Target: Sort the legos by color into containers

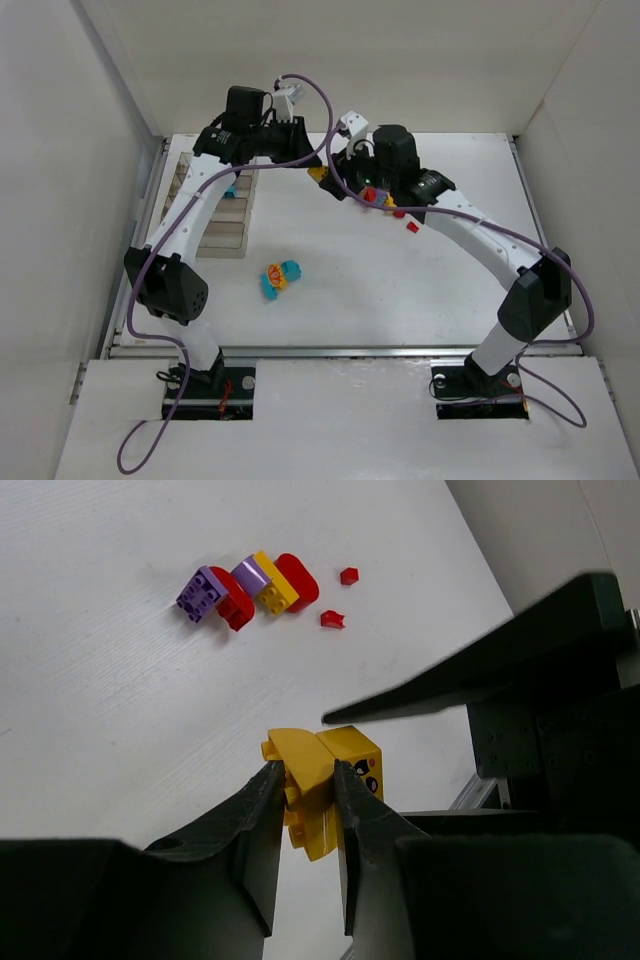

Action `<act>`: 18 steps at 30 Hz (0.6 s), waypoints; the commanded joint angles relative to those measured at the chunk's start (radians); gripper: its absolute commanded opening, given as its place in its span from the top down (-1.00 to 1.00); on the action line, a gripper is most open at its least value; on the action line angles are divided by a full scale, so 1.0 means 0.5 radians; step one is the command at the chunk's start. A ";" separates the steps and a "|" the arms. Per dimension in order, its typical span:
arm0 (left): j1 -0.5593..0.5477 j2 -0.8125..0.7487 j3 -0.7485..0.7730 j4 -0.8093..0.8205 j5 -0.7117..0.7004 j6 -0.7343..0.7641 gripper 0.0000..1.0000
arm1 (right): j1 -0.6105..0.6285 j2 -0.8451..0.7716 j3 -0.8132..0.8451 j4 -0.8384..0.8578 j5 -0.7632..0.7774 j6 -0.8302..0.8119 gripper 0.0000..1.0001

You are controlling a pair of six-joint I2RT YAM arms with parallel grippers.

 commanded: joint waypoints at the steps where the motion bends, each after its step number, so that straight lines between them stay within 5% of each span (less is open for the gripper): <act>1: 0.001 -0.089 -0.013 0.023 0.081 -0.014 1.00 | 0.002 0.018 0.120 0.103 -0.031 -0.027 -0.05; 6: 0.001 -0.071 -0.013 0.023 0.127 -0.032 1.00 | 0.002 0.018 0.120 0.103 -0.169 -0.027 0.27; 11: 0.001 -0.071 -0.032 0.023 0.103 -0.054 1.00 | 0.020 -0.003 0.120 0.103 -0.187 -0.027 1.00; 18: 0.096 -0.053 -0.090 -0.060 -0.403 0.115 1.00 | -0.004 -0.203 -0.116 0.103 0.015 -0.049 1.00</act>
